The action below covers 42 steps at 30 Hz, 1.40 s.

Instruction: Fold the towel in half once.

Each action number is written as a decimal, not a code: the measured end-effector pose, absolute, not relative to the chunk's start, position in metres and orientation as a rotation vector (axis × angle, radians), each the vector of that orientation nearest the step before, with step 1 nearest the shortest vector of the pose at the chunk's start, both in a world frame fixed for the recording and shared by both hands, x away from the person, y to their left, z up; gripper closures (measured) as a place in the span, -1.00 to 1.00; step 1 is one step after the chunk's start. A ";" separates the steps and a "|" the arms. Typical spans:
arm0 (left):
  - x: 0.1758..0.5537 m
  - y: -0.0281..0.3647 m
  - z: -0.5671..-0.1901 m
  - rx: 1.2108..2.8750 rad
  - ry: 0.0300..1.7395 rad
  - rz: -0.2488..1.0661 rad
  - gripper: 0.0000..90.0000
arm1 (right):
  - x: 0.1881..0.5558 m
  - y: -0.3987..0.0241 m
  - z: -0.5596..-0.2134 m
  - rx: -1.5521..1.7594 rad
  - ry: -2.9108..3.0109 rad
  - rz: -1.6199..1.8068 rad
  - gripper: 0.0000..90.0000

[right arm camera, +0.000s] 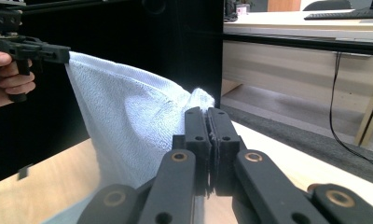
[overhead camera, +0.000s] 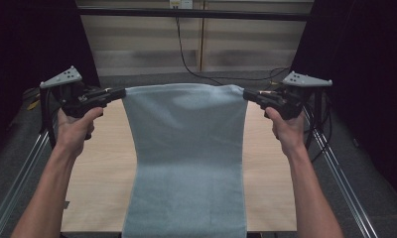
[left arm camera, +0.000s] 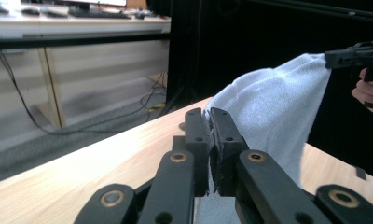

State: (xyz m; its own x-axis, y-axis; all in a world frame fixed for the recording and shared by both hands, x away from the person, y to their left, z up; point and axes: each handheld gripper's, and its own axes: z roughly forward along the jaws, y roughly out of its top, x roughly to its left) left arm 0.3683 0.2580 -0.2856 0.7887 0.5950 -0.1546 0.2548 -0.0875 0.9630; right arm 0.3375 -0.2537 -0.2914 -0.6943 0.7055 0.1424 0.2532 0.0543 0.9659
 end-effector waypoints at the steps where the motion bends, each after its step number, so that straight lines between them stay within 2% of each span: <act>1: 0.361 0.258 -0.284 1.663 0.671 0.323 0.93 | 0.331 -0.256 -0.292 0.957 1.965 1.696 0.96; 5: 0.337 0.257 -0.284 1.694 0.646 0.323 0.93 | 0.307 -0.260 -0.289 0.939 1.964 1.711 0.96; 8: 0.323 0.263 -0.301 1.688 0.650 0.311 0.93 | 0.289 -0.260 -0.298 0.932 1.992 1.692 0.96; 16: 0.303 0.269 -0.367 1.723 0.749 0.199 0.93 | 0.258 -0.261 -0.367 1.070 2.075 1.673 0.96; 21: 0.282 0.270 -0.398 1.775 0.785 0.168 0.93 | 0.237 -0.256 -0.395 1.120 2.136 1.608 0.96; 25: 0.273 0.267 -0.433 1.875 0.827 0.121 0.93 | 0.224 -0.251 -0.426 1.190 2.211 1.523 0.95; 31: 0.265 0.257 -0.470 1.975 0.875 0.038 0.93 | 0.216 -0.243 -0.472 1.295 2.295 1.409 0.95; 37: 0.260 0.256 -0.493 2.022 0.879 0.016 0.93 | 0.209 -0.236 -0.490 1.348 2.373 1.305 0.95; 42: 0.269 0.252 -0.504 2.058 0.898 0.002 0.93 | 0.217 -0.233 -0.499 1.359 2.404 1.211 0.95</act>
